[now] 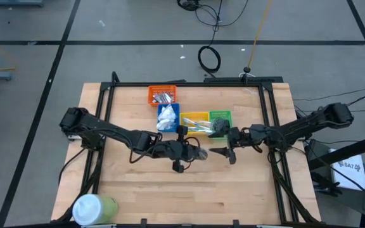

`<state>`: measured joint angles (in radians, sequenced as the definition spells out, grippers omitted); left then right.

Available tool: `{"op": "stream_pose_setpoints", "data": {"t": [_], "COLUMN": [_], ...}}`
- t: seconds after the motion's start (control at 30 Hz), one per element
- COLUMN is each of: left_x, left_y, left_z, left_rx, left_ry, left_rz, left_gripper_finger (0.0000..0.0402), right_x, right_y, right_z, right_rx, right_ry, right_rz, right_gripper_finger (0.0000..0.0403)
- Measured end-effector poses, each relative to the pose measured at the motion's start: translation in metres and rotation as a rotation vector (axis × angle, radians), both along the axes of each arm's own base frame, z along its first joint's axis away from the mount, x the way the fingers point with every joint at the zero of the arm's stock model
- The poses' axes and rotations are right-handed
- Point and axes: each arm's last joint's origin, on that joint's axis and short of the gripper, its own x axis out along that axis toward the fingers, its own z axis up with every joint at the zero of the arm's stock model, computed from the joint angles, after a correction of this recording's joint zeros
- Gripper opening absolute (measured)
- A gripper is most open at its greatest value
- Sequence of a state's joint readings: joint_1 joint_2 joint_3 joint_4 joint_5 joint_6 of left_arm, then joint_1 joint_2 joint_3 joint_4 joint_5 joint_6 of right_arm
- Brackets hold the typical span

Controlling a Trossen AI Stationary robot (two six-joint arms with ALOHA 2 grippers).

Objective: Pick & Place Travel size toiletries
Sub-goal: Put the black hairbrush into the green basket

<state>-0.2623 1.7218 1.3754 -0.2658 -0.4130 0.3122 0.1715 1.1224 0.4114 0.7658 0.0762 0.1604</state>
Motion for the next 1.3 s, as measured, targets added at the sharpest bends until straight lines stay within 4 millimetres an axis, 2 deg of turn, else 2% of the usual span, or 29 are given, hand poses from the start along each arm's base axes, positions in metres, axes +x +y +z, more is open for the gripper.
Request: {"op": "stream_pose_setpoints", "data": {"t": [0.27, 0.47, 0.93, 1.1, 1.3], "left_x": [-0.001, 0.001, 0.003, 0.003, 0.004], "left_y": [0.002, 0.004, 0.009, 0.009, 0.008], "left_z": [-0.001, 0.001, 0.001, 0.003, 0.003], "left_rx": [0.025, 0.028, 0.026, 0.013, -0.010], "left_ry": [0.013, -0.011, -0.017, -0.032, -0.034], "left_rz": [0.028, 0.027, 0.040, 0.040, 0.017], "left_gripper_finger": [0.0000, 0.0000, 0.0000, 0.0000, 0.0000], "right_x": [-0.016, -0.008, 0.011, 0.014, 0.016], "right_y": [-0.002, -0.002, 0.002, 0.003, 0.003], "right_z": [0.011, 0.001, -0.015, -0.016, -0.015], "right_rx": [0.040, 0.036, 0.058, 0.088, 0.083], "right_ry": [0.020, 0.070, 0.040, 0.016, -0.011], "right_rz": [0.025, -0.011, -0.002, 0.001, 0.005], "right_gripper_finger": [0.0271, 0.0268, 0.0257, 0.0207, 0.0092]}}
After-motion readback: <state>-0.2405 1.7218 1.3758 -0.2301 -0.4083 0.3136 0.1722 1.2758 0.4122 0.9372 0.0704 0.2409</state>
